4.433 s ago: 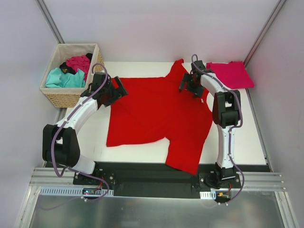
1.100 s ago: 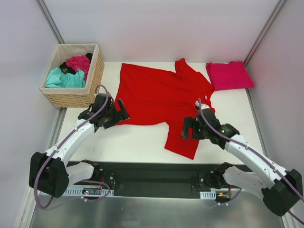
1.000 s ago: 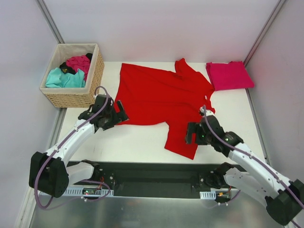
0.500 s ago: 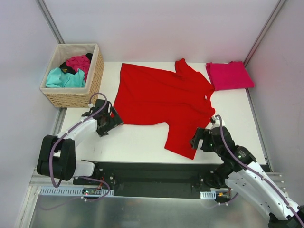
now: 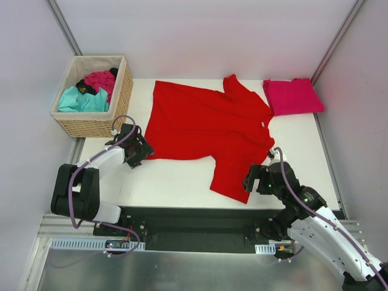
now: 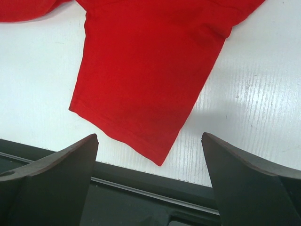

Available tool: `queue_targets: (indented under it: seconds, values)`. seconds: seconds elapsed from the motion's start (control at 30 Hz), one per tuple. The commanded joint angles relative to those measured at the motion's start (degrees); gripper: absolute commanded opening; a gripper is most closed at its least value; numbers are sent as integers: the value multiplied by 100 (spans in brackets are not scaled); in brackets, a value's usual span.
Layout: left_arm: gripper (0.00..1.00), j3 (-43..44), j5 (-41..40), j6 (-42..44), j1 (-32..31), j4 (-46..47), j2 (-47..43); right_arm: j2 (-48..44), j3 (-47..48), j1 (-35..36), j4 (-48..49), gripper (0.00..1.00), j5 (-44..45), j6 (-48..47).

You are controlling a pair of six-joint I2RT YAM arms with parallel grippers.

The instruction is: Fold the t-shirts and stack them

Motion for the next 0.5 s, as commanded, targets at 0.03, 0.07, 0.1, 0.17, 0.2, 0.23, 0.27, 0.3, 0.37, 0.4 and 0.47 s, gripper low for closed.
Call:
queue_targets:
  seconds: [0.03,0.07,0.1,0.17,0.2,0.23,0.27,0.3,0.37,0.4,0.47]
  values:
    - [54,35,29,-102,174,-40,180,121,178,22,-69,96,-148,-29]
    - [47,35,21,-93,192,-40,189,138,187,13,-78,96,-166,-29]
    - [45,35,-5,-102,218,-49,189,165,196,13,-86,96,-175,-21]
    - [41,-9,3,-119,253,-40,189,200,283,5,-139,96,-210,-47]
    - [36,-17,-6,-120,271,-40,189,244,310,13,-148,96,-210,-56]
    - [35,-35,-32,-120,288,-49,197,244,354,22,-148,96,-219,-64]
    - [33,-44,-58,-120,306,-40,189,253,363,13,-148,96,-210,-64]
    - [27,-52,-85,-128,306,-40,189,235,371,22,-148,96,-193,-73]
    - [27,-88,-190,-146,332,-40,206,244,363,13,-139,96,-192,-65]
    - [27,-105,-208,-155,341,-40,215,253,363,22,-139,96,-210,-56]
    - [26,-132,-260,-181,385,-40,241,253,336,22,-130,96,-236,-47]
